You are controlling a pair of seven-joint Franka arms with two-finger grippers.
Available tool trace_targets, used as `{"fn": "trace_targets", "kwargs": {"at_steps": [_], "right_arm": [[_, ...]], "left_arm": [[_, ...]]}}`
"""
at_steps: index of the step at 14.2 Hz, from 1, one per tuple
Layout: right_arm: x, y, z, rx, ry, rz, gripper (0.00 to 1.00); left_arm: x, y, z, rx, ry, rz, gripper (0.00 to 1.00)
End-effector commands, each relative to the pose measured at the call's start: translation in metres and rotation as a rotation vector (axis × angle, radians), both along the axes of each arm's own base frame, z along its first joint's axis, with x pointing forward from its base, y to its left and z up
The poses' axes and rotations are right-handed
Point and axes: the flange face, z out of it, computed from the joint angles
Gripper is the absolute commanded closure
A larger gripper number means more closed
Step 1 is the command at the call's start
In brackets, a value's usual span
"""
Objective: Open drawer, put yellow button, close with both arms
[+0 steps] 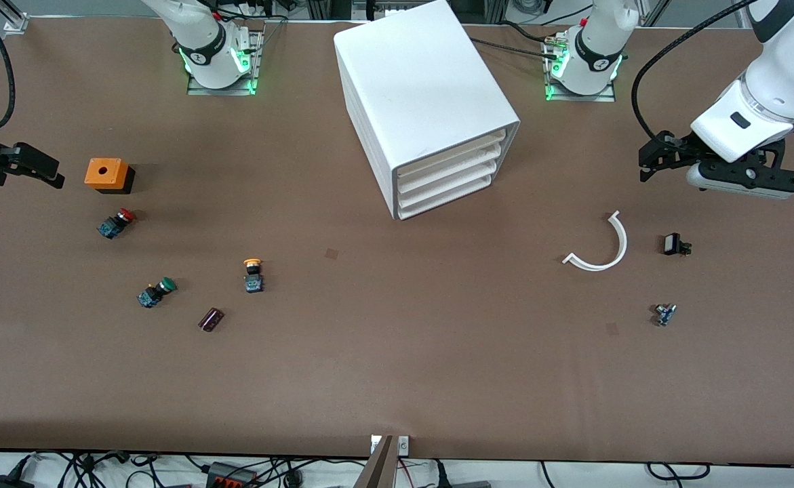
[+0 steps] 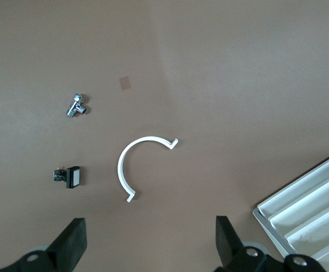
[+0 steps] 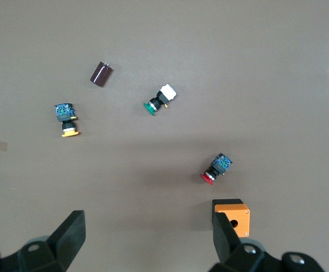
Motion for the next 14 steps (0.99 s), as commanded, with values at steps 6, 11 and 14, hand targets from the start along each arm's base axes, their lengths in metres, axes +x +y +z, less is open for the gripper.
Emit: {"fn": "trace_targets", "kwargs": {"at_steps": [6,11,14], "right_arm": [[-0.007,0.004,0.002,0.011,-0.010,0.013,0.00],[0.006,0.020,-0.027,0.057,0.039,0.029,0.00],[0.025,0.058,-0.062,0.058,0.064,0.090,0.00]], "left_arm": [[0.002,-0.003,0.006,-0.002,0.001,0.006,0.00],[0.001,-0.004,0.006,-0.001,0.003,0.003,0.00],[0.000,-0.004,0.005,-0.001,0.012,0.002,0.00]]}}
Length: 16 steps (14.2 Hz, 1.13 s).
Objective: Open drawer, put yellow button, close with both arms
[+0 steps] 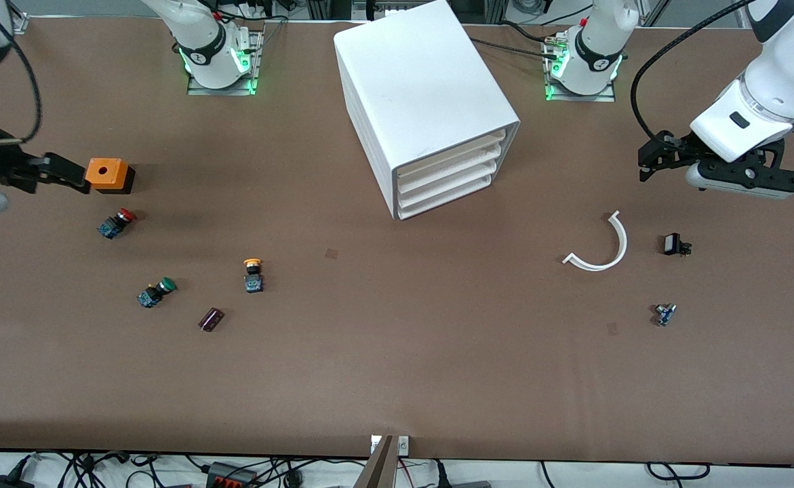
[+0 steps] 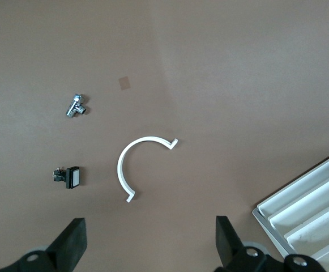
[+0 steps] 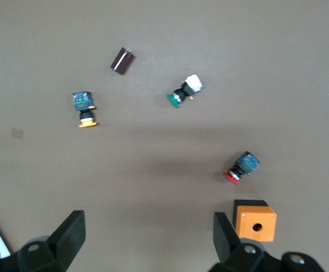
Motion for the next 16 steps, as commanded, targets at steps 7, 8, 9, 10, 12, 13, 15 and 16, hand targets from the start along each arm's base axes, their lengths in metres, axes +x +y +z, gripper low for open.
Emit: {"fn": "trace_targets", "kwargs": {"at_steps": [7,8,9,10,12,13,15,16], "right_arm": [[0.043,0.106,-0.104,-0.004,0.027,0.166,0.00],[0.046,0.115,-0.120,-0.006,0.039,0.177,0.00],[0.050,0.122,-0.134,-0.007,0.043,0.181,0.00],[0.052,0.128,-0.149,-0.010,0.051,0.189,0.00],[0.059,0.135,-0.179,-0.016,0.063,0.197,0.00],[0.060,0.139,-0.194,-0.017,0.072,0.199,0.00],[0.064,0.153,-0.221,-0.026,0.068,0.222,0.00],[0.065,0.157,-0.237,-0.030,0.070,0.229,0.00]], "left_arm": [[-0.003,-0.041,-0.017,0.008,0.095,-0.070,0.00],[0.001,-0.043,-0.038,0.003,0.157,-0.078,0.00],[0.000,-0.046,-0.053,0.004,0.223,-0.087,0.00],[0.002,-0.053,-0.067,-0.019,0.260,-0.094,0.00],[0.006,-0.067,-0.089,-0.124,0.321,-0.086,0.00],[0.007,-0.081,-0.103,-0.175,0.359,-0.090,0.00],[0.006,-0.112,-0.129,-0.240,0.421,-0.125,0.00],[0.003,-0.129,-0.141,-0.283,0.444,-0.182,0.00]]}}
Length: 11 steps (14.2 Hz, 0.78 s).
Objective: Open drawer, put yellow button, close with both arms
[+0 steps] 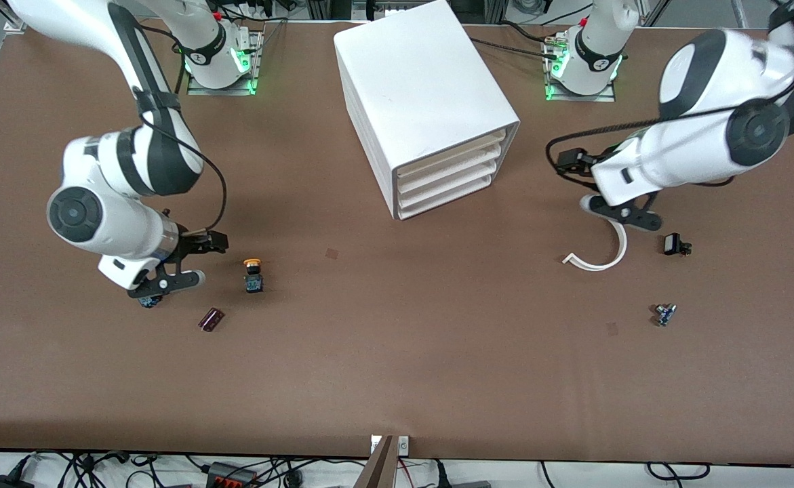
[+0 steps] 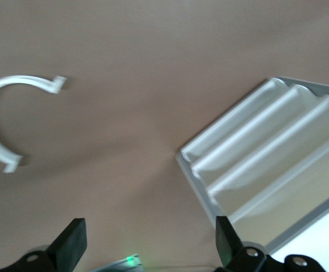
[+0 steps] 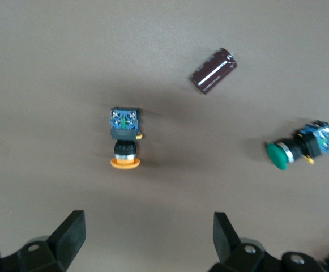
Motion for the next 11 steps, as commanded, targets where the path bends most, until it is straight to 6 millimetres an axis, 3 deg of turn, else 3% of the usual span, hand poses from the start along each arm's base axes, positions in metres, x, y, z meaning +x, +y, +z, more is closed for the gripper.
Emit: {"fn": "trace_targets", "kwargs": {"at_steps": [1,3,5,7,11], "right_arm": [[0.005,0.015,-0.032,-0.004,0.001,0.011,0.00],[0.004,0.017,-0.057,-0.012,0.029,0.014,0.00],[0.003,0.025,-0.080,-0.016,0.042,0.025,0.00],[0.003,0.028,-0.100,-0.013,0.045,0.024,0.00],[0.003,0.044,-0.120,-0.016,0.036,0.033,0.00]], "left_arm": [[0.000,-0.037,-0.028,-0.158,0.066,-0.114,0.00],[0.002,-0.041,-0.060,-0.369,0.101,-0.190,0.00],[0.001,-0.033,-0.076,-0.457,0.090,-0.150,0.00],[-0.006,-0.038,-0.092,-0.533,0.109,-0.065,0.00],[-0.024,-0.038,-0.117,-0.653,0.132,-0.014,0.02]]}}
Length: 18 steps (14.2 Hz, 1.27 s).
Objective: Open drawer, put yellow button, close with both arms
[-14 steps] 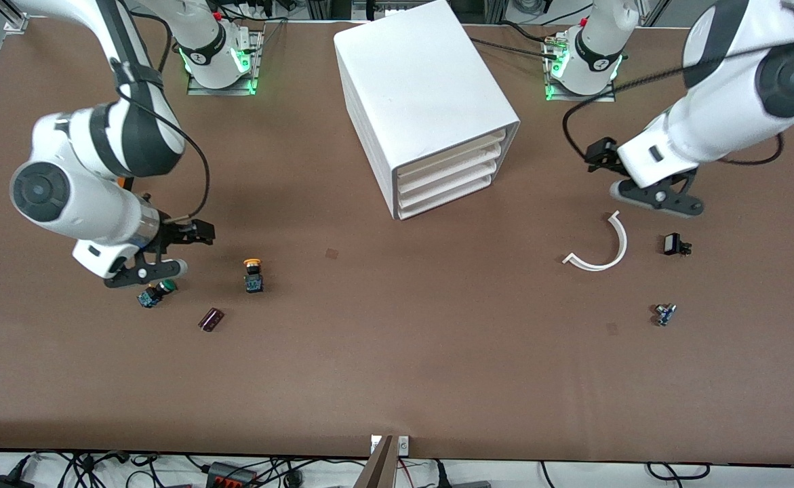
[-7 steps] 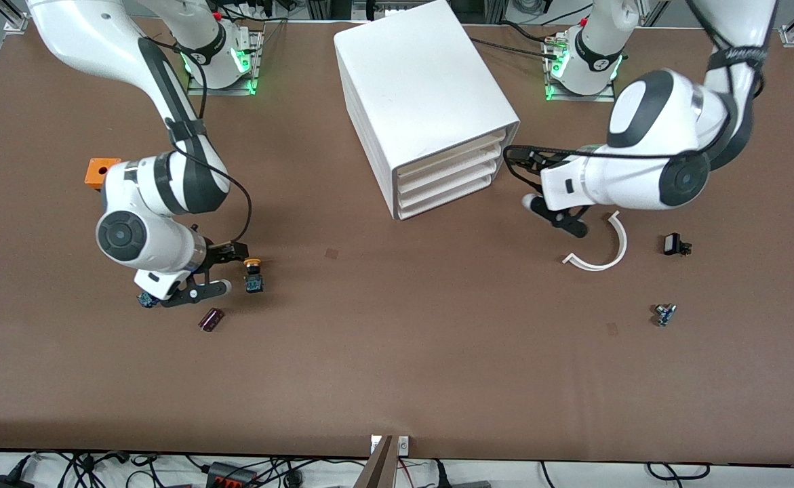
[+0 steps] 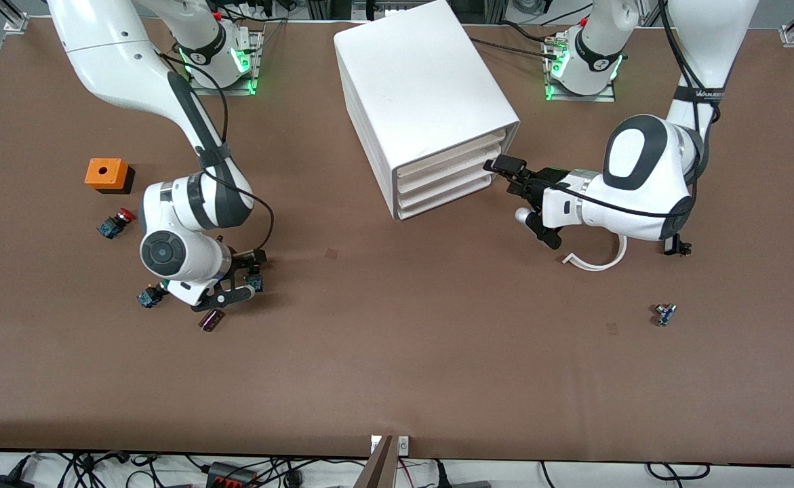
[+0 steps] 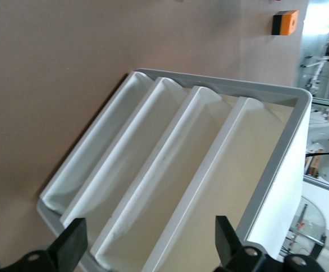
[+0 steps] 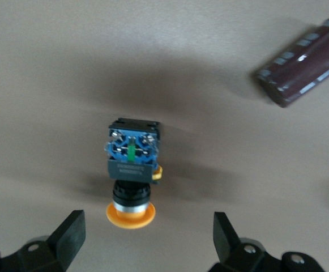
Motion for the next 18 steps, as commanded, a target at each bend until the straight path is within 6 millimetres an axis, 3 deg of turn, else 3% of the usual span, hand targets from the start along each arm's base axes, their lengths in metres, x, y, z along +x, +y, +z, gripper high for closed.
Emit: {"fn": "trace_targets", "kwargs": {"at_steps": [1,4,8,11,12,15,16,18], "right_arm": [[0.008,0.011,-0.005,0.005,-0.023,-0.017,0.00],[0.007,0.028,-0.012,0.011,-0.052,0.008,0.00],[0.010,0.029,-0.020,0.010,-0.076,-0.003,0.00],[0.010,0.028,-0.024,0.007,-0.080,0.005,0.00],[0.010,0.028,-0.024,0.006,-0.082,0.006,0.03],[0.011,0.027,-0.025,0.006,-0.080,0.002,0.23],[0.011,0.026,-0.025,0.005,-0.080,0.001,0.30],[0.011,0.025,-0.025,0.004,-0.081,0.002,0.37]], "left_arm": [[-0.021,0.003,-0.014,-0.120,0.010,0.038,0.04],[-0.033,0.011,-0.032,-0.160,0.025,0.043,0.06],[-0.061,0.009,-0.058,-0.309,0.025,0.075,0.12],[-0.068,0.009,-0.064,-0.319,0.037,0.077,0.19],[-0.069,0.007,-0.063,-0.334,0.040,0.094,0.19],[-0.073,0.001,-0.057,-0.343,0.036,0.091,0.22],[-0.075,0.000,-0.059,-0.341,0.040,0.089,0.27],[-0.076,-0.001,-0.061,-0.345,0.031,0.080,0.48]]}}
